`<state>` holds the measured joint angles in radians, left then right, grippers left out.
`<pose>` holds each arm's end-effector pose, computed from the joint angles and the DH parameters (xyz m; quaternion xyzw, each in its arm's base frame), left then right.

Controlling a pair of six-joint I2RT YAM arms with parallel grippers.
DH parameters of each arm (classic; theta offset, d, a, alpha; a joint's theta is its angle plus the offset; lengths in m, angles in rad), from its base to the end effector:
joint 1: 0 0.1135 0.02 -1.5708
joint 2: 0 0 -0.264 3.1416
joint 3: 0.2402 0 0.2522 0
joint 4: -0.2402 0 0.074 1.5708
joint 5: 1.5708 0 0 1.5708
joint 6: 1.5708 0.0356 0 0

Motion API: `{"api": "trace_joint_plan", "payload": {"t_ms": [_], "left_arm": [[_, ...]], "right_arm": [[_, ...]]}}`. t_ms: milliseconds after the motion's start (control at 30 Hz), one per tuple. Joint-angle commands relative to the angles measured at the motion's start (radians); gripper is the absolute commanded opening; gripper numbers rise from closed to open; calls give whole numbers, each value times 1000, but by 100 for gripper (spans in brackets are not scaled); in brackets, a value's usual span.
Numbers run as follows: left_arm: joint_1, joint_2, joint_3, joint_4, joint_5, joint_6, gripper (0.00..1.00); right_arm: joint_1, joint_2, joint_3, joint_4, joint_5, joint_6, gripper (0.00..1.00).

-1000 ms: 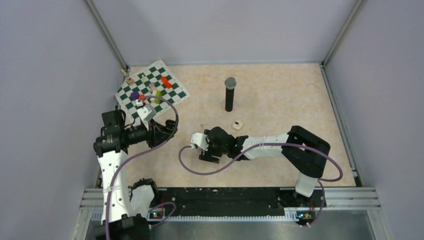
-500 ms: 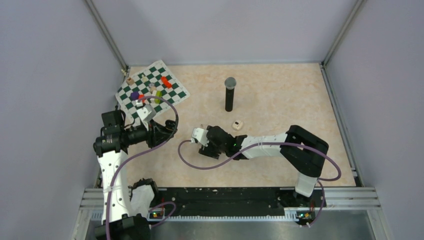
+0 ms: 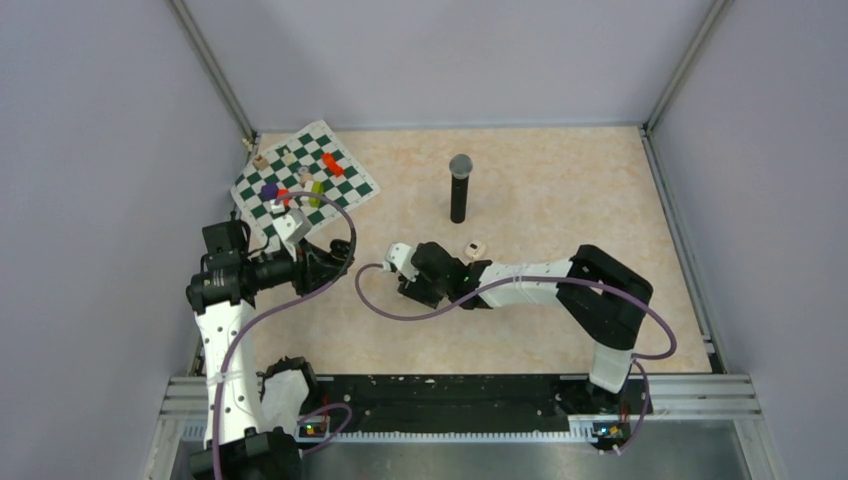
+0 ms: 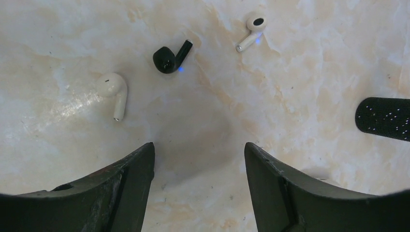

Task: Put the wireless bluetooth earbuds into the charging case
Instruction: Pick up the earbud from the center of the board.

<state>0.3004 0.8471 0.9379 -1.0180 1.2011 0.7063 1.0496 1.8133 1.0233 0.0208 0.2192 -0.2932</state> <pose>0.1396 0.0085 0.3238 0.3328 0.7306 -0.3437 0.4872 0.1942 0.3227 0.1624 -0.5359 0.7431 0.0496 0.3976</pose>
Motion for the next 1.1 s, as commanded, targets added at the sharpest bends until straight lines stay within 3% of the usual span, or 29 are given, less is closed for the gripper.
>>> {"api": "trace_joint_plan", "payload": {"t_ms": [0, 133, 367, 567, 1067], "left_arm": [[9, 1, 1, -4, 43, 19, 0], [11, -1, 1, -6, 44, 18, 0], [12, -1, 1, -8, 46, 22, 0], [14, -3, 1, -10, 47, 24, 0], [19, -2, 1, -16, 52, 29, 0]], "right_arm": [[-22, -6, 58, -68, -83, 27, 67], [-30, -57, 60, -115, -244, 25, 67], [-42, -65, 69, -156, -279, 9, 58], [-105, -28, 126, -268, -455, 40, 52], [-190, 63, 207, -407, -640, 82, 47]]}}
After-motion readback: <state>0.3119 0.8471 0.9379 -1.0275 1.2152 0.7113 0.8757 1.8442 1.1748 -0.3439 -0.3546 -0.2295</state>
